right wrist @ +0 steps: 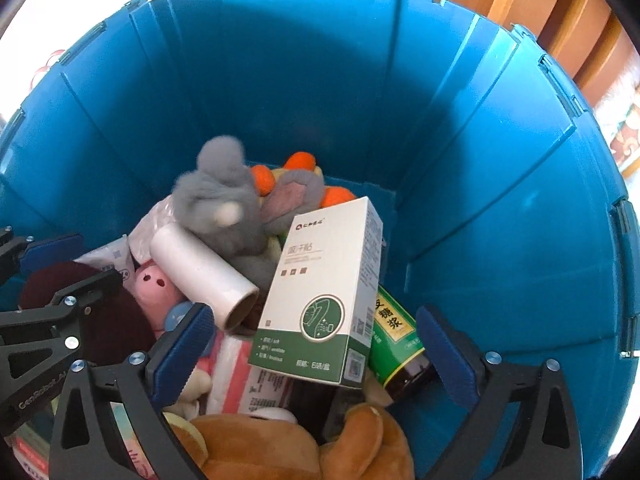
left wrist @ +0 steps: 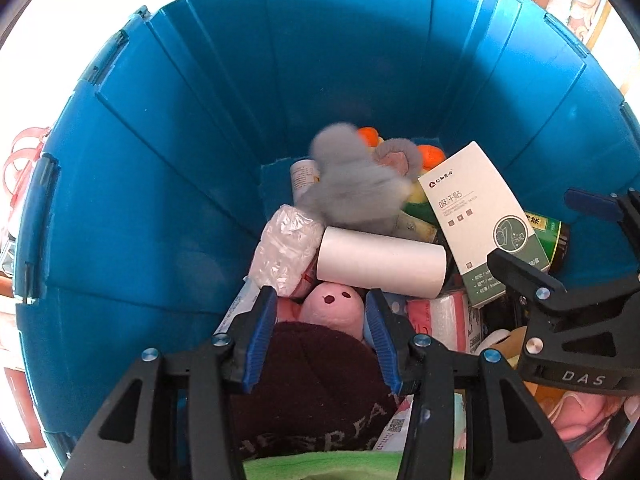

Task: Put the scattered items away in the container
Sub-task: 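Withdraw both tools from the bin back toward the bed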

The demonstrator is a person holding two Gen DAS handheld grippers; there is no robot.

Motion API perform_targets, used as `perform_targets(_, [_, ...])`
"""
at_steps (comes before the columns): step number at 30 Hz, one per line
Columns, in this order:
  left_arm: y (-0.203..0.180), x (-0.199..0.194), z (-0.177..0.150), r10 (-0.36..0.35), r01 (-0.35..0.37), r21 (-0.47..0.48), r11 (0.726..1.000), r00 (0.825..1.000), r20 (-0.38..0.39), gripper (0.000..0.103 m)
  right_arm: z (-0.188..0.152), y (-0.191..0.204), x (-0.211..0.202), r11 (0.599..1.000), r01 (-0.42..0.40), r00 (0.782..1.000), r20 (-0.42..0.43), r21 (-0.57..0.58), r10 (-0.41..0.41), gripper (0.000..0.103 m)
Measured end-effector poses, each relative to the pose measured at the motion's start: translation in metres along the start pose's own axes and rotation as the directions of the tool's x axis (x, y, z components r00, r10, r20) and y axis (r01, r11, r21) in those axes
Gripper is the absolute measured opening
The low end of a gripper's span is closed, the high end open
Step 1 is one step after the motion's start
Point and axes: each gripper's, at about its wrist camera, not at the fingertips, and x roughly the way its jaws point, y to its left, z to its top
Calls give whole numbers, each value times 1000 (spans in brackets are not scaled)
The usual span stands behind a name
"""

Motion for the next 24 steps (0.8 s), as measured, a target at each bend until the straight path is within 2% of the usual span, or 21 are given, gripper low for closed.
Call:
perform_targets(7, [3,-4,-3,3,-3,-11,1000,1000,8,45,10,-6,-13,1000,18,1000,19,10,-18,103])
perform_targets(12, [4,-16,-1,26,-25,-25,999,999,27,45,13,-3,-28,1000,-1,998,56,8,0,103])
perform_targets(15, [1,-36,-4,65,-64,-8,998,996,67,45,13,-1,-35,1000,-24,997,67,1,24,103])
perform_targets(19, [7,-61,-17,62,-59,-42,997,995,74,45,10,5,-35,999,-49,997,56,-3,50,103])
perform_targets(24, [25,-105,-48,66,-55,-81,995,989,135,45,-1,22,-60,998,-9,994,110,-68,16,103])
